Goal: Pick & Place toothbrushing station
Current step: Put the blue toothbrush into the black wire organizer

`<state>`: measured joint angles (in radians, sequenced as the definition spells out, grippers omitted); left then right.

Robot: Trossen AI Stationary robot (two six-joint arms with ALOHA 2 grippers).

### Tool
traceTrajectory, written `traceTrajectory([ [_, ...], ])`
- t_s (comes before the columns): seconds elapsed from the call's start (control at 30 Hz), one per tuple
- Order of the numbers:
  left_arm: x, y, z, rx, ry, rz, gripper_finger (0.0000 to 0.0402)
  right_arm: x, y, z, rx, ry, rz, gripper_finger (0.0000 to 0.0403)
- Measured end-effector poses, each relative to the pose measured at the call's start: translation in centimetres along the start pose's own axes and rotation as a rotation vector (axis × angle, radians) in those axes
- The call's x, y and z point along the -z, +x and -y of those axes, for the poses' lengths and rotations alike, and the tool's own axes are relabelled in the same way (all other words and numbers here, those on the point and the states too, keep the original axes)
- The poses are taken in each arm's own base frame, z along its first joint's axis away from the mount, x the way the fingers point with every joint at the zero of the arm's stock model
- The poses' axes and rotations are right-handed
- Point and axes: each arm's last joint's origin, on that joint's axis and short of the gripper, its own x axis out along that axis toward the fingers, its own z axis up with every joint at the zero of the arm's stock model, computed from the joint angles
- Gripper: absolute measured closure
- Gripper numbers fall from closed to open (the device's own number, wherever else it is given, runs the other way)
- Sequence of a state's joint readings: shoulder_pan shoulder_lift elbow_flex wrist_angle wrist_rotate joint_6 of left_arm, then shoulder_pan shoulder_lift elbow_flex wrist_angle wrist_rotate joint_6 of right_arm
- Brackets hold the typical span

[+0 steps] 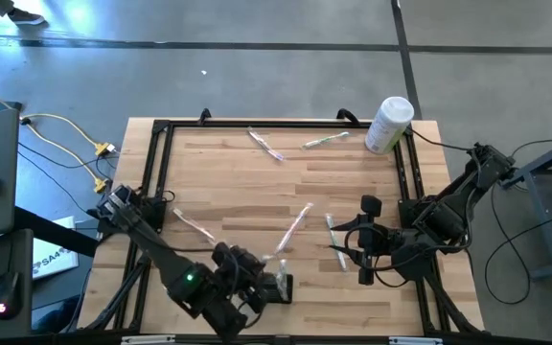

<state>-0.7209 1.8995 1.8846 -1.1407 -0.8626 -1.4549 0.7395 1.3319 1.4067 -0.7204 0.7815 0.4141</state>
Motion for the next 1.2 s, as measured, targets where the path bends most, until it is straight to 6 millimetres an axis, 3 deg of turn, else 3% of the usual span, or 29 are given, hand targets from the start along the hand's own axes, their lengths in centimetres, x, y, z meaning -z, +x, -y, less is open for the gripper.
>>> traceTrajectory([
  [0.43,5.0,1.5,0.9,-0.040,-0.050,0.096,0.0401,-0.1,0.0,0.0,-0.008,0.005,0.002,0.0232],
  [0.8,5.8,-0.1,0.8,0.000,-0.102,0.232,0.0401,-0.1,0.0,-0.2,-0.035,0.014,0.002,0.0232],
  [1.2,8.5,0.5,0.4,0.021,-0.224,0.336,0.0401,-0.3,0.0,-0.2,-0.040,0.022,0.009,0.0232],
])
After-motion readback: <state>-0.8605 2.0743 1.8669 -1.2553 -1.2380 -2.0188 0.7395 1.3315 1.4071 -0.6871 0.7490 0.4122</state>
